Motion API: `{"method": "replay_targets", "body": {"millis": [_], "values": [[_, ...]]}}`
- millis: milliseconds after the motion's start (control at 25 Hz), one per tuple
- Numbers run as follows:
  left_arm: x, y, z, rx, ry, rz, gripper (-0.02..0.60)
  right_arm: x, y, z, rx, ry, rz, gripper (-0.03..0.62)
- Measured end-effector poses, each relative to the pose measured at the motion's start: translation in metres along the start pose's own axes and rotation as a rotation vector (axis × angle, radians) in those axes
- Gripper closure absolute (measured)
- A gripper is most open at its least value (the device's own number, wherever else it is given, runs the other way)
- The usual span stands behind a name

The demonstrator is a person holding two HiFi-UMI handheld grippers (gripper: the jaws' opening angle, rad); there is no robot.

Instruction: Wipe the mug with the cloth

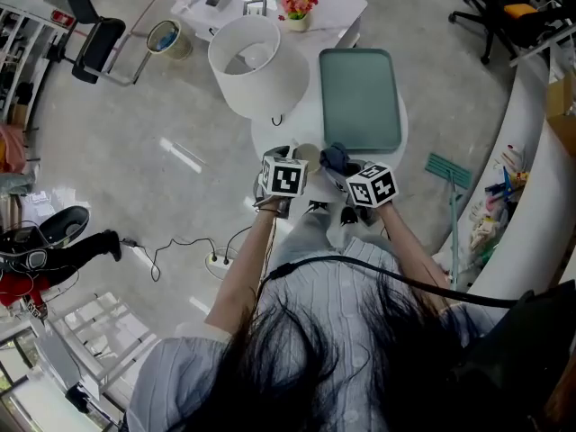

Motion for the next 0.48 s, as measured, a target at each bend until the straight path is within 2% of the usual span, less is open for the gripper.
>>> {"method": "replay_targets", "body": {"millis": [160, 280, 360, 480], "values": [[0.003, -0.001, -0.018, 0.336, -0.002, 0.13, 0.529, -0.002, -0.003, 0.002, 0.006, -0.002, 0.002, 0.508], [0.01, 0.003, -0.025, 0.552, -0.046, 0.302, 0.529, -0.002, -0.005, 0.003, 0.01, -0.005, 0.007, 0.508], [0.014, 0.007, -0.027, 0.678, -0.082, 0.387, 0.529, -0.002, -0.005, 0.003, 0.015, -0.005, 0.012, 0.508], [0.023, 0.01, -0.031, 0.808, -0.116, 0.438, 0.529, -0.002, -0.005, 0.004, 0.026, -0.006, 0.025, 0.508]]}}
Point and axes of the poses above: the fingertips, and each gripper's own axes: x forward along the fingers, y to its right, z out of its underside, the point moved 9 cm from there along -x, backward along the fingers, and after that the axes turned 11 degrees about y, right-handed, at the moved point
